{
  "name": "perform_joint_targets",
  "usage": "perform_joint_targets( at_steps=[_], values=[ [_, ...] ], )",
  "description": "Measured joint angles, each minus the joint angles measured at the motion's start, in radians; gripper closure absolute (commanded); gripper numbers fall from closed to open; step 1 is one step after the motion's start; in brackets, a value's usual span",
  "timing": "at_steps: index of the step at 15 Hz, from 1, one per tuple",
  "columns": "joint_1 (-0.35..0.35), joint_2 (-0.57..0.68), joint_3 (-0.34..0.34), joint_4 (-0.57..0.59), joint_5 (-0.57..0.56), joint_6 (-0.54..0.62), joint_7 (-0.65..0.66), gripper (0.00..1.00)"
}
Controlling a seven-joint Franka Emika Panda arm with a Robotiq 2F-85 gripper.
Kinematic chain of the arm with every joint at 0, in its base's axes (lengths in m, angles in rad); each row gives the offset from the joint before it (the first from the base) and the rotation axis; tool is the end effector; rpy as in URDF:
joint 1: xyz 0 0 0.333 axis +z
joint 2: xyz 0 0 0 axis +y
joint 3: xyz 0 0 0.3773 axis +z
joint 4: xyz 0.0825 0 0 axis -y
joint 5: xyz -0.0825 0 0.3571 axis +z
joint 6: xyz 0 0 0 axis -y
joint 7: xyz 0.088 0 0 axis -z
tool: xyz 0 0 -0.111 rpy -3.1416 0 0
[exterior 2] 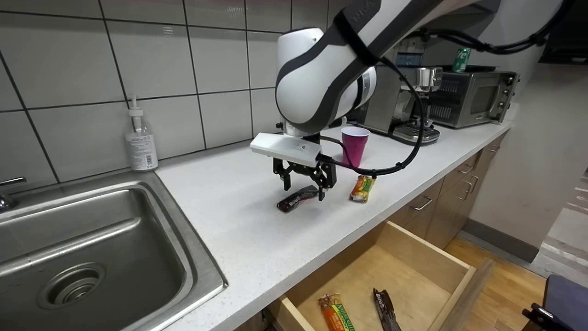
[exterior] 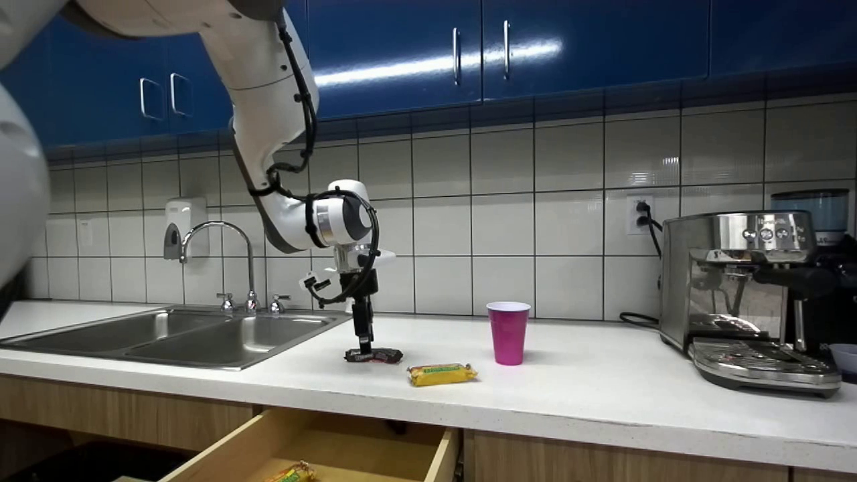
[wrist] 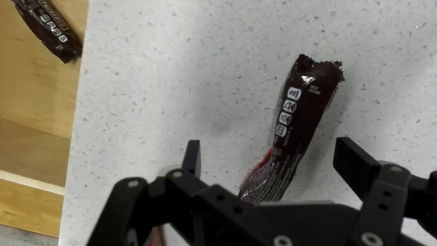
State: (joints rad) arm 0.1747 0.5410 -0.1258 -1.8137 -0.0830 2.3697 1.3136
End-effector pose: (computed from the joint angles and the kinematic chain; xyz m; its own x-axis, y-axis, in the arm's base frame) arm 0.6646 0.0419 0.3130 0.3725 -0.9199 0.1224 -0.9276 -0.3730 0.0189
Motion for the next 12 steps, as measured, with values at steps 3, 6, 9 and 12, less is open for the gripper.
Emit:
perform_joint_targets(
  at_steps=[3, 6, 9, 12],
  values=[
    [0.008, 0.034, -0.005, 0.037, -0.003, -0.007, 0.032, 0.0],
    [0.01, 0.066, -0.005, 0.071, -0.003, -0.018, 0.046, 0.0],
    [0.01, 0.088, -0.007, 0.096, -0.003, -0.026, 0.053, 0.0],
    [0.01, 0.101, -0.01, 0.114, -0.003, -0.031, 0.053, 0.34]
  ],
)
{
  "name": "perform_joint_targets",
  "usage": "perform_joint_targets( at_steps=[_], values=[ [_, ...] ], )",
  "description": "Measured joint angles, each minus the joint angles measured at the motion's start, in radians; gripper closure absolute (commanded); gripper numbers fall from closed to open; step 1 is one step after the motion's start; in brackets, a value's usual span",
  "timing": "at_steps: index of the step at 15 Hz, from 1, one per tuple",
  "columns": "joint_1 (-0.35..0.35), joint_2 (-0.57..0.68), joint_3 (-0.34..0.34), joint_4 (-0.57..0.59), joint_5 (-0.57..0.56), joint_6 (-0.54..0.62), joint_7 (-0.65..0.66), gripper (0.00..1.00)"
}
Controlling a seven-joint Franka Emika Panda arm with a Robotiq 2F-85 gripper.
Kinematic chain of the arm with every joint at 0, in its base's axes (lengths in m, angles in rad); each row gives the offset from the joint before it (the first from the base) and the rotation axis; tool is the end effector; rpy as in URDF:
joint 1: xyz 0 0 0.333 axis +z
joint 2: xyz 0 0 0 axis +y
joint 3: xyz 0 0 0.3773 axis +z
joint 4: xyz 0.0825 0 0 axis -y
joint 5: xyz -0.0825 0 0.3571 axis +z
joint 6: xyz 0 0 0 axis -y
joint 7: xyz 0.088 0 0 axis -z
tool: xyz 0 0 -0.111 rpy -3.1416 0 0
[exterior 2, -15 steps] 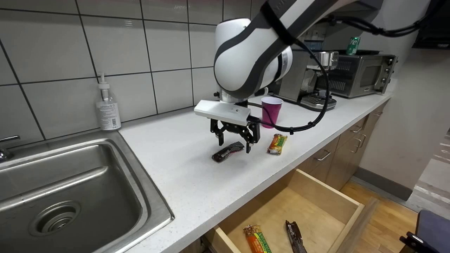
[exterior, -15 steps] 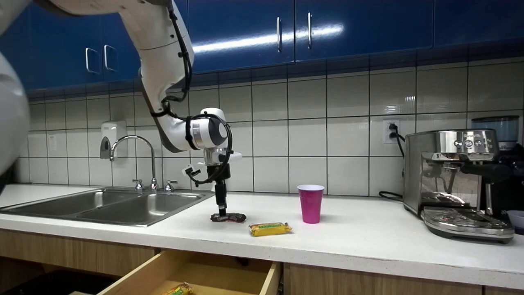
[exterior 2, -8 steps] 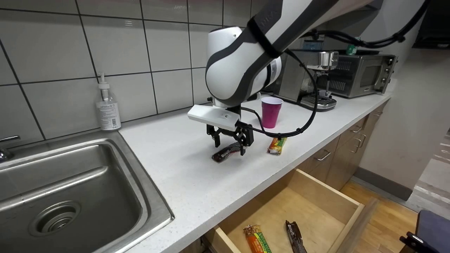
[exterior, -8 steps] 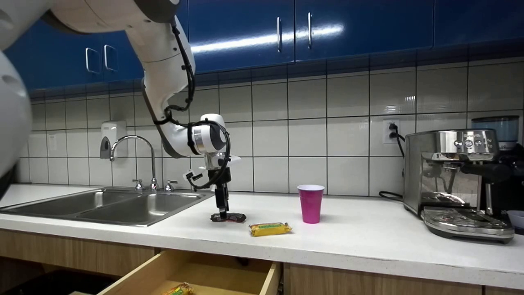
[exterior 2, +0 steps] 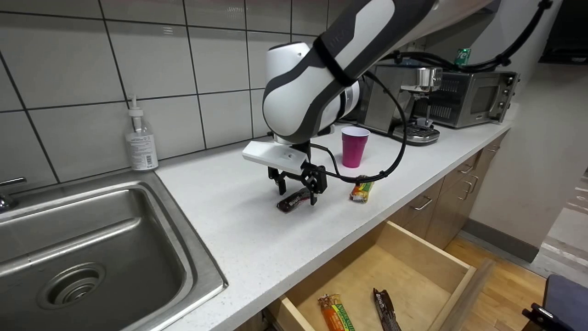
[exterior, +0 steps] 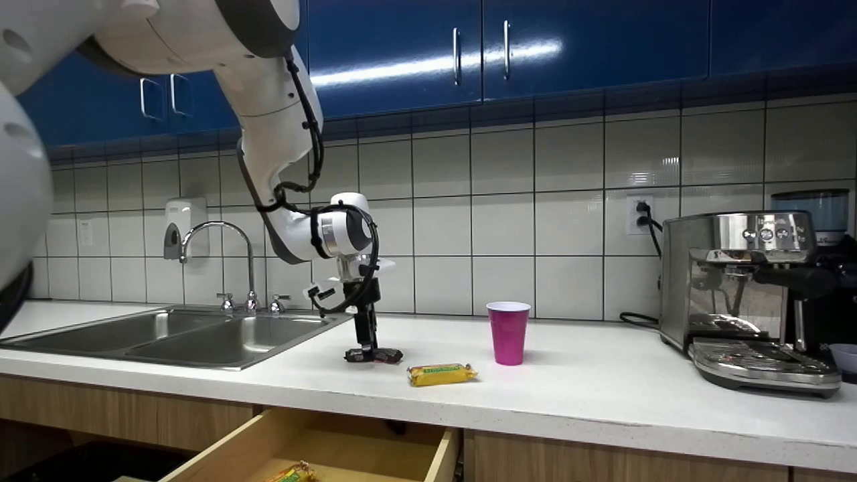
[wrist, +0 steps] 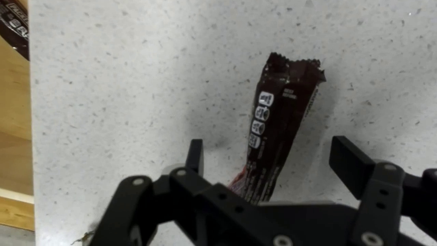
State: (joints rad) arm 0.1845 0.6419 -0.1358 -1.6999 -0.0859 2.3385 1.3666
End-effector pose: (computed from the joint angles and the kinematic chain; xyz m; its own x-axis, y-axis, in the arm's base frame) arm 0.6919 0.0471 0.2882 0.3320 -0.9331 0.1383 -0.9432 -0.3305 0.0343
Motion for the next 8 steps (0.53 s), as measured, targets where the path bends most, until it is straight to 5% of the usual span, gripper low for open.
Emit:
perform_joint_targets(
  at_steps=[8],
  values=[
    [0.005, 0.026, -0.002, 0.044, 0.0, -0.018, 0.0, 0.97]
  ],
)
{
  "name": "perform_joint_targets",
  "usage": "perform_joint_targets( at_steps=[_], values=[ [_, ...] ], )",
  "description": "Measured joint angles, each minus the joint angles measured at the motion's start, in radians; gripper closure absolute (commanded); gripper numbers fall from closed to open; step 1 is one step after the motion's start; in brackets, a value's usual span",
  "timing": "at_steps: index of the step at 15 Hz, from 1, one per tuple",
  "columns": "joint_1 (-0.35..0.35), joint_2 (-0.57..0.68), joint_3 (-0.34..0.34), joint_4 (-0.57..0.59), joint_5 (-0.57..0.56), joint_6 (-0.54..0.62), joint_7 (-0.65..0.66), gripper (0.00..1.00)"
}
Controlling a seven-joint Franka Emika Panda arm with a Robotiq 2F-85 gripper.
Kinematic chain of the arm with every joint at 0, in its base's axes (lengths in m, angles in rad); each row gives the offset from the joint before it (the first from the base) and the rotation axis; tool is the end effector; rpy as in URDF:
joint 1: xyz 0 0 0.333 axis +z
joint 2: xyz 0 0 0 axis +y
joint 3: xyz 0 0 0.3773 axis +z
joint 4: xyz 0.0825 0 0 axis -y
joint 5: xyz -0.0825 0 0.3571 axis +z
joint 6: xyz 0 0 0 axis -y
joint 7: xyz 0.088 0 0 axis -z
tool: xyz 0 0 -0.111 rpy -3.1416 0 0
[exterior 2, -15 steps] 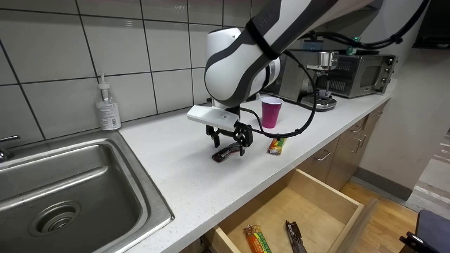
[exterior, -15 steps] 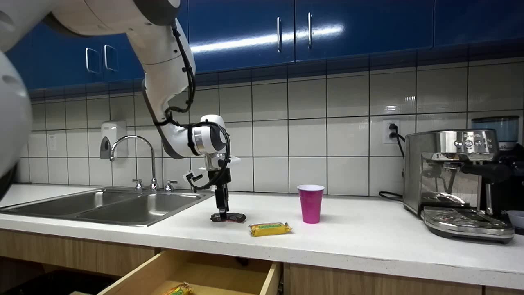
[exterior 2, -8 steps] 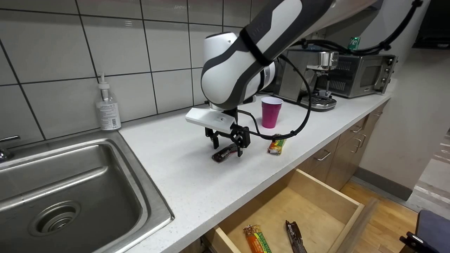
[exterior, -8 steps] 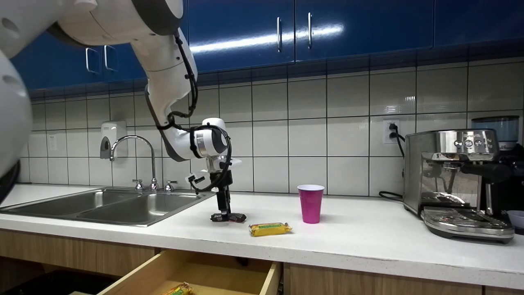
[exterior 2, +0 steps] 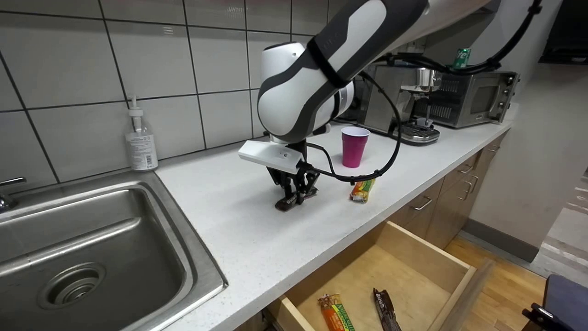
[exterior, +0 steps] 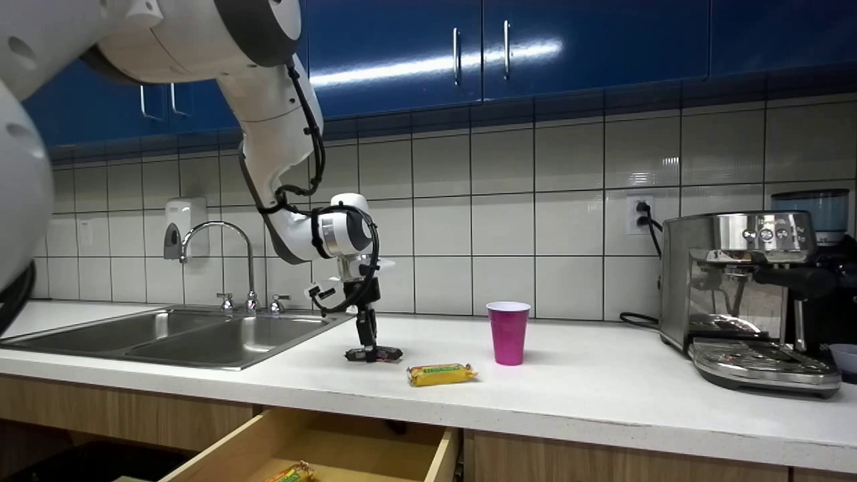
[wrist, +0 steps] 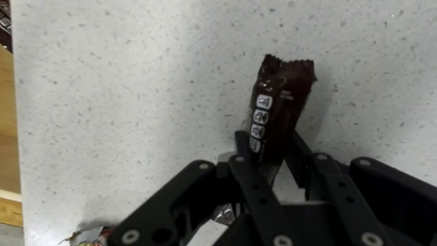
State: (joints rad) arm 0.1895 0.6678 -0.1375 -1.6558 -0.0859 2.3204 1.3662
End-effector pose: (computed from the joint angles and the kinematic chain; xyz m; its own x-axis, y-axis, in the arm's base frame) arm 0.7015 0.0513 0.2866 0.3366 -0.9307 0.1431 -0.9415 -0.3351 0.0352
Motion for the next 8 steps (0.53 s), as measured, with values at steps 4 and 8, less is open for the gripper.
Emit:
perform_joint_targets(
  at_steps=[4, 8],
  values=[
    [0.007, 0.005, 0.003, 0.012, 0.0, -0.008, -0.001, 0.96],
    [0.015, 0.002, 0.008, 0.012, 0.0, -0.008, -0.002, 0.96]
  ],
)
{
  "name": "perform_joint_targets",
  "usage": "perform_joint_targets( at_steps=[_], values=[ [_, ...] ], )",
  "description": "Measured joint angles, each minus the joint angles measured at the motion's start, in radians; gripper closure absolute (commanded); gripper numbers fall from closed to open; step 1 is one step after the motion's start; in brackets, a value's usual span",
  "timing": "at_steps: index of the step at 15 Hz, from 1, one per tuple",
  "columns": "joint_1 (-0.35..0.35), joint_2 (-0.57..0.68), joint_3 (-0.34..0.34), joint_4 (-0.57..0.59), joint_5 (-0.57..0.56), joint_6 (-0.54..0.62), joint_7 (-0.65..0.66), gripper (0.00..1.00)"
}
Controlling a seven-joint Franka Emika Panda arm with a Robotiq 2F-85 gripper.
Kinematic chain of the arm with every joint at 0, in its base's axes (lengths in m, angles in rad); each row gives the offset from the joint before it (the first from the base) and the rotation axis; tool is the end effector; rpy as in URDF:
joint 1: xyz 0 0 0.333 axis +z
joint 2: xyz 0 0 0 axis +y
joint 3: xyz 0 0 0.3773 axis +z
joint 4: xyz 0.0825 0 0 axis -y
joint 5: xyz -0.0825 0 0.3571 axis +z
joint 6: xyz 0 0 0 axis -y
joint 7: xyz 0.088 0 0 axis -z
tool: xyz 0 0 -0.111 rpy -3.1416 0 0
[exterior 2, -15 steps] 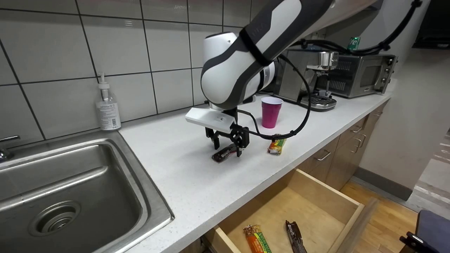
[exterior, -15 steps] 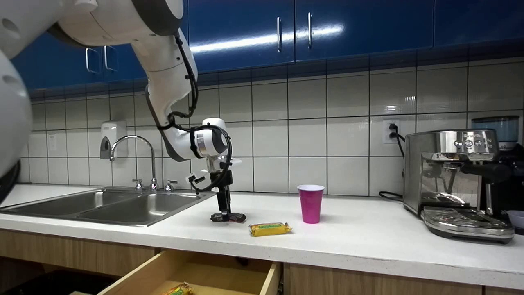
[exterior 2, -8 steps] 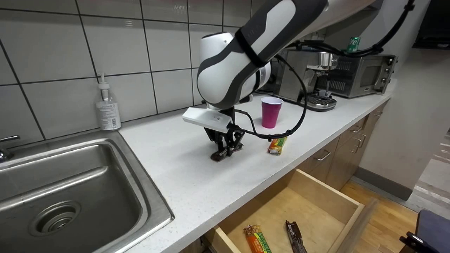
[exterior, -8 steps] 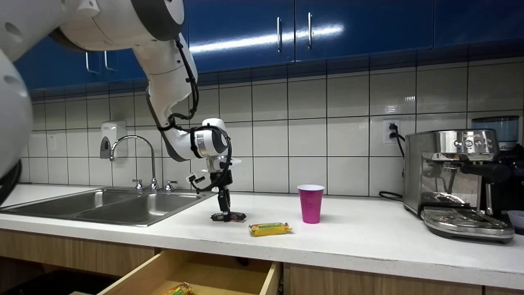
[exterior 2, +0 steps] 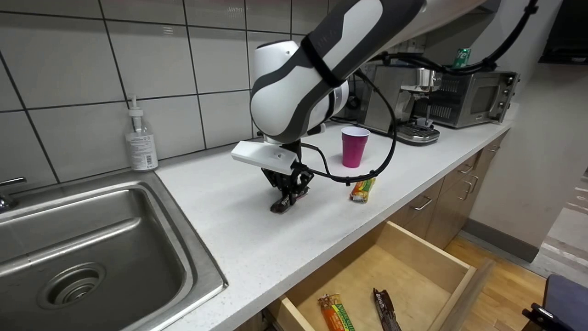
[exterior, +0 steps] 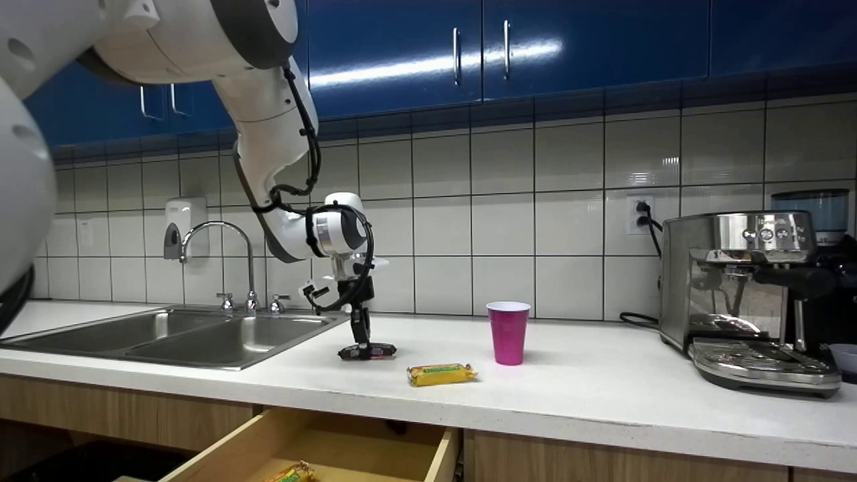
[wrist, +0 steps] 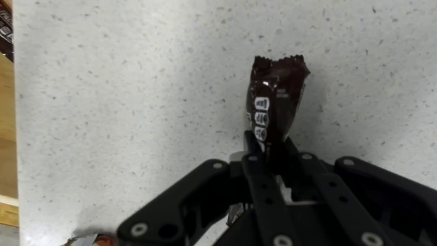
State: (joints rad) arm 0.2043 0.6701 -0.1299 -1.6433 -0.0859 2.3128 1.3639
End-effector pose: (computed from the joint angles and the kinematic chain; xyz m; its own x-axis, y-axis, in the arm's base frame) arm 0.7029 0.0666 0.2890 0.3577 -0.9233 0.1397 -0.9336 -0.3568 0.0324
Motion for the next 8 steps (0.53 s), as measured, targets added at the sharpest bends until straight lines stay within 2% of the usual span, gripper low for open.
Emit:
perform_joint_targets(
  at_steps=[5, 8],
  values=[
    [0.011, -0.025, 0.004, -0.016, 0.0, 0.0, -0.011, 0.96],
    [0.019, -0.074, 0.005, -0.073, -0.002, 0.0, -0.02, 0.96]
  ],
)
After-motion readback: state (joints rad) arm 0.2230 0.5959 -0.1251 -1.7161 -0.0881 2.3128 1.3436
